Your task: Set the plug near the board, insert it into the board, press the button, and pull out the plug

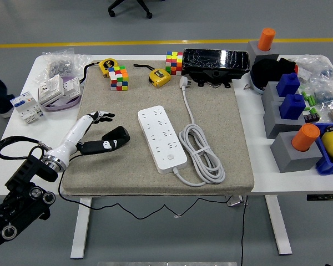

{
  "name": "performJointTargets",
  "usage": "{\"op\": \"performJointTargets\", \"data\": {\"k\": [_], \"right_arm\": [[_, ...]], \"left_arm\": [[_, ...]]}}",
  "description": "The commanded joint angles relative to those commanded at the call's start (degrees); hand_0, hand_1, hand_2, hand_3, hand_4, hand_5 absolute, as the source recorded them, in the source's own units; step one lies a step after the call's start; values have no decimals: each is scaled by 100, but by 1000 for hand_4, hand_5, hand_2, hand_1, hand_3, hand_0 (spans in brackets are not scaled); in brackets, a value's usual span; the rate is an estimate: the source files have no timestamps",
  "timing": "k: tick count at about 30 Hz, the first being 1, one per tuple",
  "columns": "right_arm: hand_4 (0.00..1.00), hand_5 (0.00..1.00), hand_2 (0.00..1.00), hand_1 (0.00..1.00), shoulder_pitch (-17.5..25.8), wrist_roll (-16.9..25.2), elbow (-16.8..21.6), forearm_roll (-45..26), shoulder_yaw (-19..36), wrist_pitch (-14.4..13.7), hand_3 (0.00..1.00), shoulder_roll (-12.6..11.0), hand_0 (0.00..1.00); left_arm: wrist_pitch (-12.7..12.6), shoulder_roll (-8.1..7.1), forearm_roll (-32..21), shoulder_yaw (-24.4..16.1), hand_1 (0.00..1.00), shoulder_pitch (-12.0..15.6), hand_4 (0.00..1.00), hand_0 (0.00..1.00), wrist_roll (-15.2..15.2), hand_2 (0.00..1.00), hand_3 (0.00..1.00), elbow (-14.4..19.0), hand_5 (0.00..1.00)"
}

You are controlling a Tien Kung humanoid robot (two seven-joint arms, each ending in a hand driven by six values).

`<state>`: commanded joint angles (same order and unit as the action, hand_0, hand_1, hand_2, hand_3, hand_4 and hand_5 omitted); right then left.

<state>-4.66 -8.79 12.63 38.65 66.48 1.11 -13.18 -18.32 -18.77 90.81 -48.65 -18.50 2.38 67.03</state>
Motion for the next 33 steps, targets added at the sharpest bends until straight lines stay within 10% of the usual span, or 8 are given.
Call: {"op": "performJointTargets", "data": {"k": [18,19,30,31,33], "right_arm": [[889,420,623,635,-16,-6,39,-47,-104,-5,548,-18,578],[889,420,621,635,-14,-6,41,-50,-111,-5,548,-18,578],[889,420,621,635,-29,-2,72,-44,-123,-5,548,-19,577],[889,420,621,636,-32,-2,78,-37,-122,-6,548,-20,576],[889,420,621,636,-36,-1,82,-36,-117,-9,548,-22,576]], "left_arm": [[-306,401,250,305,656,-364,949,662,-207,597,697,-750,237],[-322,413,238,317,553,-375,865,583,-237,526,580,-776,81],[-524,527,175,407,466,-521,815,460,-350,515,563,-991,43],[-567,533,184,411,391,-530,666,355,-364,486,557,-997,2],[-592,539,204,414,391,-540,666,355,-407,486,557,-996,2]]}}
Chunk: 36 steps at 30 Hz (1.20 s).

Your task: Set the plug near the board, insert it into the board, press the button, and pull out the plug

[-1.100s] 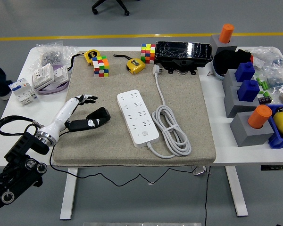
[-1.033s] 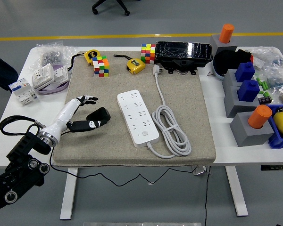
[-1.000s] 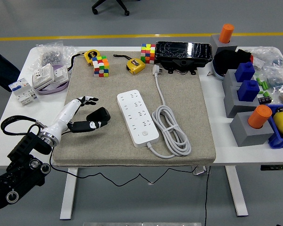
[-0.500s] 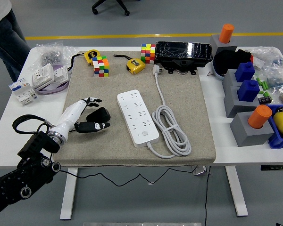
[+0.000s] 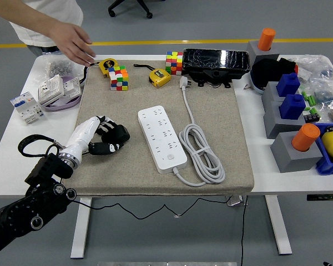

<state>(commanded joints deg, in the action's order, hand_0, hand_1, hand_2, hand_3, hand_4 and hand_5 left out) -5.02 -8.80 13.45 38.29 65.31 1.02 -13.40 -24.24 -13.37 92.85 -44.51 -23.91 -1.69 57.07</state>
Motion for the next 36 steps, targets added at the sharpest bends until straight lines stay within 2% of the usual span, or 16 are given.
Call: {"op": "performJointTargets", "data": {"k": [3,4,7,11,16,30,36], "right_arm": [[889,420,621,636,2,1,2,3,-2,-1,548,-4,576],[889,420,621,636,3,1,0,1,-3,-1,549,-4,578],[889,420,621,636,9,1,-8,-3,-13,-1,549,-1,578],[889,420,621,636,21,0,-14,-9,-26,2,549,4,577],[889,420,621,636,16,2,-11,-17,-34,2,549,5,577],[889,420,622,635,18,3,-10,-40,-74,0,549,5,576],[889,420,621,635,14,4,-8,-45,-74,-1,549,13,577]], "left_arm": [[30,2,33,-5,391,3,666,355,-89,486,557,47,2],[45,-1,28,-11,356,10,656,328,-99,456,545,83,2],[126,-21,-63,-13,356,26,656,328,-48,456,545,244,2],[252,-56,-412,71,349,15,638,325,7,446,545,519,2],[278,-40,-625,259,347,-70,624,322,19,443,545,713,2],[236,239,-759,645,343,-430,615,323,104,439,547,273,2],[238,271,-779,701,341,-480,616,323,107,437,547,189,2]]}}
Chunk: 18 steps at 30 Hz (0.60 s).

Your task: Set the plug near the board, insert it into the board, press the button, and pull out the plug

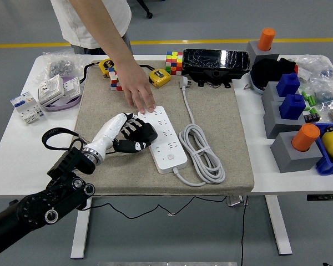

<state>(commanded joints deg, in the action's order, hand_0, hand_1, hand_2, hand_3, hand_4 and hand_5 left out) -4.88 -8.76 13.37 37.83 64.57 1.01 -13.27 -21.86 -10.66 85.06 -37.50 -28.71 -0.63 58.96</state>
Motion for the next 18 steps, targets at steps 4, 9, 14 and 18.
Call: {"op": "performJointTargets", "data": {"k": [4,9,14,18], "right_arm": [[889,420,621,635,4,-1,-3,-2,6,0,549,0,576],[889,420,621,635,6,-2,-4,-3,-2,0,549,-6,576],[888,419,621,635,3,0,10,7,2,1,549,-6,576],[888,419,621,635,1,-4,9,9,7,3,549,-4,576]], "left_arm": [[8,1,18,32,341,-5,615,322,-15,436,547,-40,2],[13,10,37,28,341,-3,615,322,-11,436,547,-68,2],[132,-10,93,-8,408,24,658,365,-72,494,569,-65,2],[217,-30,151,-57,640,54,966,524,-85,573,654,-64,97]]}}
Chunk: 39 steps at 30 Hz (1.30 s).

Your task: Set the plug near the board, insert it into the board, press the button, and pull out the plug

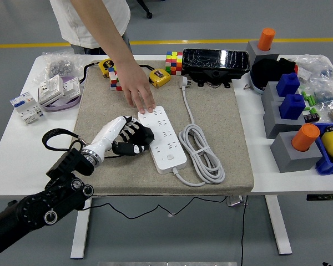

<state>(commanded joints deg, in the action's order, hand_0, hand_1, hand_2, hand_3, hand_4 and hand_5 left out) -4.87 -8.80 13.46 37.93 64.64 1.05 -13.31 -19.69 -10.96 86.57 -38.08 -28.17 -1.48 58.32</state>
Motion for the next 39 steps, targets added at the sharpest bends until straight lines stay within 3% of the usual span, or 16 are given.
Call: {"op": "performJointTargets", "data": {"k": [4,5,10,11,14,16,17,20,22,23,26,29,39], "right_arm": [[888,419,621,635,3,-17,-4,-7,0,18,549,-2,576],[888,419,620,635,3,-12,-3,-5,5,11,549,-2,576],[888,419,620,635,-1,-5,3,3,4,6,549,-1,576],[888,419,620,635,-1,-5,5,6,4,6,548,0,576],[888,419,620,635,-1,-4,7,11,4,7,548,4,576],[888,419,620,635,0,-3,10,19,0,7,548,5,576],[888,419,621,635,0,-2,13,24,2,7,549,6,575],[888,419,621,635,1,-3,17,43,15,7,549,6,575],[888,419,621,635,9,-5,9,48,23,8,549,9,575],[888,419,621,635,12,-6,8,53,28,8,549,10,576],[888,419,621,635,60,-8,68,135,113,9,549,7,576],[888,419,618,635,112,-8,140,232,201,8,549,2,576],[888,420,618,635,89,-10,131,239,207,9,549,0,575]], "left_arm": [[51,-13,12,-28,640,16,966,524,13,573,654,13,97],[59,-20,-2,-47,753,26,998,676,27,711,785,32,255],[83,-42,-34,-110,753,62,998,676,104,711,785,119,255],[71,-49,-53,-124,786,74,998,706,135,767,843,154,319],[-37,-84,-160,-167,786,117,998,706,287,767,843,287,319],[-242,-153,-277,-201,786,187,998,706,552,767,843,454,319],[-344,-198,-322,-211,849,227,998,748,691,845,875,543,460],[-721,-427,-459,-192,849,431,998,748,1192,845,875,928,460],[-852,-635,-348,-135,849,620,998,748,1340,845,875,1189,460],[-870,-697,-292,-118,862,675,973,790,1358,848,839,1267,516],[-764,-902,-28,-83,862,867,973,790,1391,848,839,1424,516],[-715,-997,17,-39,864,964,949,801,1425,841,826,1457,518],[-548,-1023,109,152,863,940,936,805,1200,840,825,1437,514]]}}
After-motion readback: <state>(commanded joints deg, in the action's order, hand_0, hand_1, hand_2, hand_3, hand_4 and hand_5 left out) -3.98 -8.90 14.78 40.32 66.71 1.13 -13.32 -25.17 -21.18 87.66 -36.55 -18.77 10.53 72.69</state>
